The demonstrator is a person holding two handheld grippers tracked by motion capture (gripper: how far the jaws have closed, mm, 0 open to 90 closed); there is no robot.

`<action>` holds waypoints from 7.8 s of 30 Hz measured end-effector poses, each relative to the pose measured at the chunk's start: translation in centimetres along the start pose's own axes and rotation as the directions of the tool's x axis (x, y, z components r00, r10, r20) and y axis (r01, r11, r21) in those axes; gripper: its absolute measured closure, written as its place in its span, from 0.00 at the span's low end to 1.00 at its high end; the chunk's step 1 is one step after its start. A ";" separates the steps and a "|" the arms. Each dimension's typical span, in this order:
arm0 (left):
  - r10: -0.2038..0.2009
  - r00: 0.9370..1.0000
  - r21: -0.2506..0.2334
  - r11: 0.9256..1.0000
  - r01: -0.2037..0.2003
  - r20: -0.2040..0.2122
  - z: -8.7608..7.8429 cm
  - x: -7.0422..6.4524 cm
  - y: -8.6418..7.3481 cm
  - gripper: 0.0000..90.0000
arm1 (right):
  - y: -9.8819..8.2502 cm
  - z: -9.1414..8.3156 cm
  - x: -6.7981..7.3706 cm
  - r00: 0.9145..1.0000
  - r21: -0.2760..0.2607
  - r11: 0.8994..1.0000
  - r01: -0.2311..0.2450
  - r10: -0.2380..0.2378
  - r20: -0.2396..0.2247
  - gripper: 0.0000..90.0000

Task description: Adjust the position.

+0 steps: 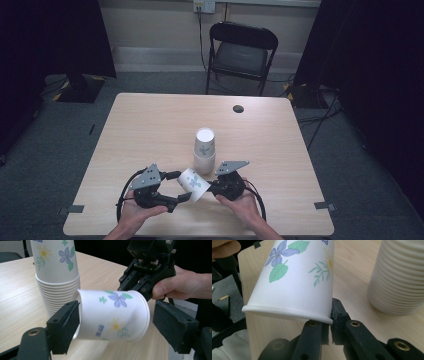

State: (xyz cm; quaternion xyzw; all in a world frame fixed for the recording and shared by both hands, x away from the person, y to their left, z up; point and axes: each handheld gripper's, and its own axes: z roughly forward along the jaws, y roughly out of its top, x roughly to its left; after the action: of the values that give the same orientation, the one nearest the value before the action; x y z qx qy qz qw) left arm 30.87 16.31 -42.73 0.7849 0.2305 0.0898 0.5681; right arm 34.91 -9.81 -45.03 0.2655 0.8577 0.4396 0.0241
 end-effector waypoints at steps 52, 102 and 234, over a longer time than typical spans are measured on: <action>0.190 0.980 0.094 0.976 -0.195 0.060 1.8 -1.3 -1.2 0.22 | 0.4 -1.4 0.1 0.998 -0.021 0.999 -0.030 0.029 -0.048 0.98; 0.089 0.996 0.144 0.986 -0.088 0.005 2.9 -1.2 -1.5 0.25 | 1.7 -1.6 1.0 0.997 -0.134 0.991 -0.023 0.013 -0.078 0.90; -0.024 0.980 -0.045 0.999 0.016 -0.197 -0.2 1.7 -0.6 0.31 | 1.3 -3.1 1.1 0.998 -0.173 0.985 0.015 -0.005 0.063 0.51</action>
State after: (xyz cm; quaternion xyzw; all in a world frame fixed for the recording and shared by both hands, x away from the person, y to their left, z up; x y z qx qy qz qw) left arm 32.14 17.43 -43.44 0.7575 0.2916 0.1664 0.5599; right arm 33.66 -10.98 -41.90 0.2717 0.8164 0.5038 0.0761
